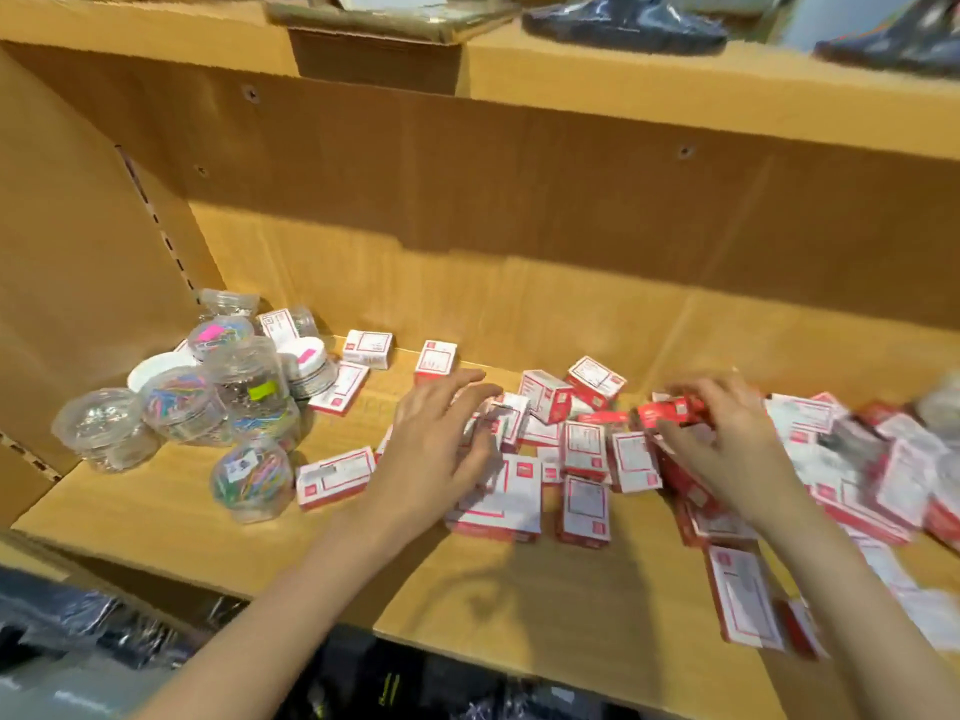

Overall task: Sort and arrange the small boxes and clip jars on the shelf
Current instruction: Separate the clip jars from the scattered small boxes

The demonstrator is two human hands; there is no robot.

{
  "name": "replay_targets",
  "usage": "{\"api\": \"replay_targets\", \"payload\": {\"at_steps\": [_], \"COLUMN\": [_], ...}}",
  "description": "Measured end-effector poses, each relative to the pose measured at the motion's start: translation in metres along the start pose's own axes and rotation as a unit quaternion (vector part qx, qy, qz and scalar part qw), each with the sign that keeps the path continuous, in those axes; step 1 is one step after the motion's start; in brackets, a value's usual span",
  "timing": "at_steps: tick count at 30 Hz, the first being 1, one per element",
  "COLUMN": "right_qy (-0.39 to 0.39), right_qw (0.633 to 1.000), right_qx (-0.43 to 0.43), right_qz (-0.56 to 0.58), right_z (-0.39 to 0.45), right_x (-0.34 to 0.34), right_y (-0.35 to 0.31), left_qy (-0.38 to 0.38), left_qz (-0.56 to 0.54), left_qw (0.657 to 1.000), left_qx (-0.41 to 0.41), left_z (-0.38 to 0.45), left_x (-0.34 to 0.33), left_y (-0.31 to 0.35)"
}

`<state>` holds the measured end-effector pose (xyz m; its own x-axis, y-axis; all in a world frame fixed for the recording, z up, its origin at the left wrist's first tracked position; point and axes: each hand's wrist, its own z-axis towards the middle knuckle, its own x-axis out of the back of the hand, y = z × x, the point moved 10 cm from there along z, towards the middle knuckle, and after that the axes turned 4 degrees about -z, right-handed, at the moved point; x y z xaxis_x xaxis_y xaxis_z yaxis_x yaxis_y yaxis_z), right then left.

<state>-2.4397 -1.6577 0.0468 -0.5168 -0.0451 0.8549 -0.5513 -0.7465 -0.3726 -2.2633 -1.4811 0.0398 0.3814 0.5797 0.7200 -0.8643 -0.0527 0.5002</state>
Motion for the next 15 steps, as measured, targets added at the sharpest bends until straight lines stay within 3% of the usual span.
{"api": "replay_targets", "payload": {"at_steps": [2, 8, 13, 15], "right_qy": [0.009, 0.057, -0.059, -0.073], "right_qw": [1.0, 0.993, 0.994, 0.991], "right_qx": [0.007, -0.081, -0.06, -0.047], "right_qz": [-0.004, -0.066, 0.072, 0.098], "right_z": [-0.01, -0.044, -0.041, -0.034], "right_x": [0.014, 0.07, 0.046, 0.033], "right_y": [0.02, 0.109, 0.115, 0.112], "left_qy": [-0.013, -0.038, -0.072, -0.098], "left_qz": [-0.008, -0.049, -0.056, -0.036], "left_qw": [1.0, 0.998, 0.994, 0.992], "left_qx": [-0.009, -0.026, -0.058, -0.068], "left_z": [0.009, 0.029, 0.039, 0.036], "left_x": [-0.018, -0.066, -0.108, -0.124], "left_y": [0.019, 0.077, 0.116, 0.127]}}
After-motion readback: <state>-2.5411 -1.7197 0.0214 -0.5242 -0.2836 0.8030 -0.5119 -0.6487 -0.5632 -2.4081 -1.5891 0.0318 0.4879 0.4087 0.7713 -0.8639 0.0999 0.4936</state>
